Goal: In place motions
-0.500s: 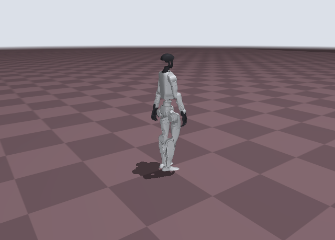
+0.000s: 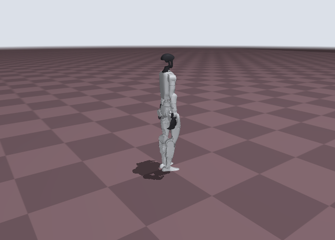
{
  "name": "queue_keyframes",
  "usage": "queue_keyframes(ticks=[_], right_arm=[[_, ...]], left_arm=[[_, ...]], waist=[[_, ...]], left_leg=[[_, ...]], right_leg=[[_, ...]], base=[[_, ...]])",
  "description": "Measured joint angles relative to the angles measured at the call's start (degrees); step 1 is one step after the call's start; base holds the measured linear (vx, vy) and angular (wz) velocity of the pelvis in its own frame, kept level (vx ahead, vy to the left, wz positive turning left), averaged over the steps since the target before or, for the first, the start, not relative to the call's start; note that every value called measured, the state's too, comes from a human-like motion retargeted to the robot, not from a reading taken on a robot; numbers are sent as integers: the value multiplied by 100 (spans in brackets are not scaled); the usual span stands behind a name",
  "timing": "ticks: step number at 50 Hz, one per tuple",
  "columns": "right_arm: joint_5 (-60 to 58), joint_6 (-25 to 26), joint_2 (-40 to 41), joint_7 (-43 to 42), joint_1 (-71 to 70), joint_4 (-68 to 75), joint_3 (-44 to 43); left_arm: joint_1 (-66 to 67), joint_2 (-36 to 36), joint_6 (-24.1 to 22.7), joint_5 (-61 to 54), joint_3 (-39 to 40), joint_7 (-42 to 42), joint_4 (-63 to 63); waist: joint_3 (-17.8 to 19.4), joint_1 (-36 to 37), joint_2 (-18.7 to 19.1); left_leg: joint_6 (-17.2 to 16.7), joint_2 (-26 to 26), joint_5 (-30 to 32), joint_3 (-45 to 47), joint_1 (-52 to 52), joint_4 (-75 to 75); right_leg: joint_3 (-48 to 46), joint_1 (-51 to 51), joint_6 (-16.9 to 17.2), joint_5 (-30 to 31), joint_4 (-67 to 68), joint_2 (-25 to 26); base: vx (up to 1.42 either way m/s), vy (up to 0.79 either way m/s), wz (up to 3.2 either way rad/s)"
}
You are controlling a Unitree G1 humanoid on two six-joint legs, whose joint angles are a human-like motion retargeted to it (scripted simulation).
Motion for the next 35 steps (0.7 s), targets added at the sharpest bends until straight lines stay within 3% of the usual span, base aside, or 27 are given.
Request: queue_keyframes(ticks=[3,10,17,25,35], right_arm=[[138,224,-237,14,411,446,-267],[872,531,-698,-346,991,1305,-847],[1122,566,-618,-634,919,1391,-721],[982,258,-78,-584,-2,923,119],[582,-105,487,154,-1637,-585,974]], left_arm=[[-499,78,-110,-19,-241,-202,-383],[-1316,-69,-284,-745,-253,-409,-1365],[-1479,-188,-417,-913,-234,-418,-1717],[-645,-266,-474,-391,-132,-349,-1123],[1468,-117,-366,-280,857,79,211]], waist=[[39,349,40],[42,291,36],[58,307,89],[52,478,155],[83,515,237]], left_leg=[[208,-36,51,466,-32,-67],[190,-20,49,461,-49,-73],[188,-18,63,452,-77,-63],[191,-69,70,375,-60,-44],[168,-47,25,391,-10,-7]], right_leg=[[407,-10,-59,46,10,177],[370,-28,-69,59,2,166],[306,-23,-72,56,-10,158],[268,10,-72,45,-18,129],[356,12,-69,42,13,141]], base=[[-1,-2,-14],[0,0,-3],[0,0,0],[0,0,0],[0,0,0]])
